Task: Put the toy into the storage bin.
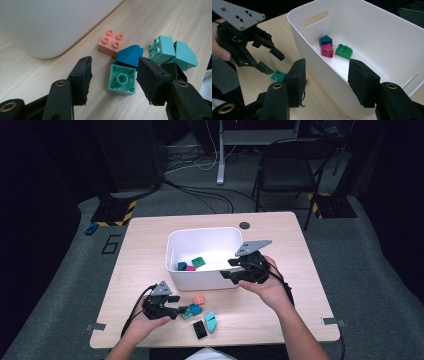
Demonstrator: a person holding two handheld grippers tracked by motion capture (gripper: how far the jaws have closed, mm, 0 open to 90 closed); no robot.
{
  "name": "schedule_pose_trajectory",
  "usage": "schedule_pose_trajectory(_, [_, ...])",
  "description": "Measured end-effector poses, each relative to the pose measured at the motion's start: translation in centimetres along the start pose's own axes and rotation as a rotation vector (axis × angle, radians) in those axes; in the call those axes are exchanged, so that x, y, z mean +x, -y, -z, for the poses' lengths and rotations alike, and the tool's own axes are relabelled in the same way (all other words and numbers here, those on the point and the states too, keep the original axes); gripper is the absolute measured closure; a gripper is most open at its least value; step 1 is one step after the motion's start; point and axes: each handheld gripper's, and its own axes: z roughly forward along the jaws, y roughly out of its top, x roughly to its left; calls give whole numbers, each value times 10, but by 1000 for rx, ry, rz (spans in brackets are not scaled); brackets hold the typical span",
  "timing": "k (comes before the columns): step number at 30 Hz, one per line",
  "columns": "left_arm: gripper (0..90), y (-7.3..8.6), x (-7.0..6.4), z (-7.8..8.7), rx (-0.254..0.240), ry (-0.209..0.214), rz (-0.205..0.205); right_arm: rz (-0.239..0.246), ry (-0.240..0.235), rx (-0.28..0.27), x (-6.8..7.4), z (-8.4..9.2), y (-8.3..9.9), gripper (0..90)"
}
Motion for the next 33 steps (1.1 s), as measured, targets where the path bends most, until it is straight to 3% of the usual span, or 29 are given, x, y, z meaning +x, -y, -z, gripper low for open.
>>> schedule_pose_trajectory(13, [449,6,-6,-18,61,41,-26,-7,-1,6,-3,-2,3,480])
schedule_pose_trajectory(20, [548,9,-5,-25,112,40,-45,-14,-3,2,-4,-1,4,480])
schedule_pose_trajectory(27, [584,7,-1,-19,101,22,-28,-20,-1,4,-5,-1,5,480])
schedule_pose_trajectory(33, [585,-1,2,-3,69,11,-20,-21,-1,-9,-7,4,5,480])
